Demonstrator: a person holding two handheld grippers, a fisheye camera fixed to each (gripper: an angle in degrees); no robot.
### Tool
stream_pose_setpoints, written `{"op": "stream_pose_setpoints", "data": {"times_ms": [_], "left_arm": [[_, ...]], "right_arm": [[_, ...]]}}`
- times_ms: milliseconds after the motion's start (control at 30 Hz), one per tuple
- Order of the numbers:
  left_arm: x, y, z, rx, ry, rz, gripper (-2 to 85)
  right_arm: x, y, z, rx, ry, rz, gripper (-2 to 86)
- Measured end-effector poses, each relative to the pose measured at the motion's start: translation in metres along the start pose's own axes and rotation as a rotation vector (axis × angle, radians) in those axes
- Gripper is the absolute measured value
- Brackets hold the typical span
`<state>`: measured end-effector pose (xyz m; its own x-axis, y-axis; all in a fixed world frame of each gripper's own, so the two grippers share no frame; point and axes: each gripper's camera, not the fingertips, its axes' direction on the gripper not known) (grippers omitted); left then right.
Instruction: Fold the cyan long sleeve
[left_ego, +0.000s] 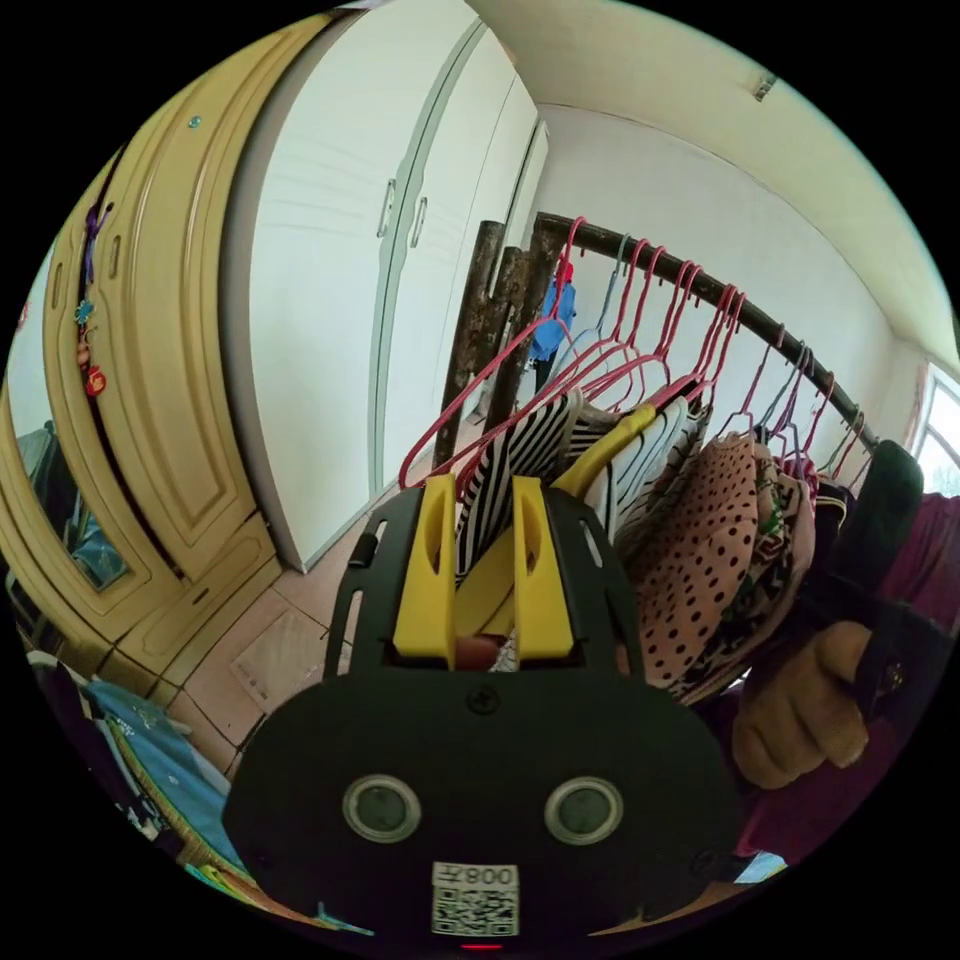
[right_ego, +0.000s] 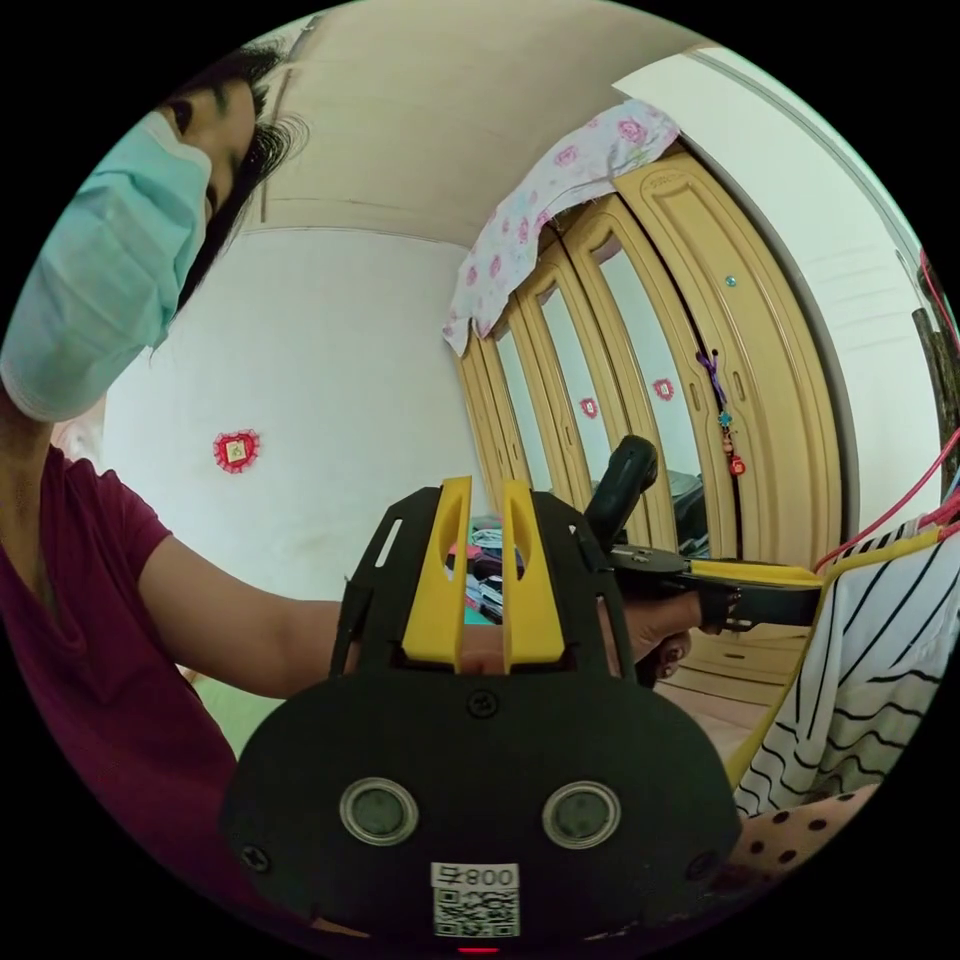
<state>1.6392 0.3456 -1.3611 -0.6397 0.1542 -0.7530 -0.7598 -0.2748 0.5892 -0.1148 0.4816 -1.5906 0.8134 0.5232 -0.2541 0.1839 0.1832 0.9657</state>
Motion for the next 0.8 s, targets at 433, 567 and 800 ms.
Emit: {"op": "stream_pose_setpoints", "data": {"times_ms": [433, 567, 800], "left_arm": [[-0.037, -0.067, -0.038, 0.055, 0.017, -0.048, 2.4], [-0.055, -0.069, -0.064, 0.137, 0.012, -0.108, 1.8], [-0.088, -0.062, -0.109, 0.278, 0.070, -0.193, 1.4]], "right_arm": [[0.027, -0.014, 0.012, -0.086, 0.031, 0.006, 3.1], [0.032, -0.014, 0.017, -0.119, 0.038, 0.018, 2.6], [0.026, -0.009, 0.031, -0.160, 0.114, -0.014, 1.3]]}}
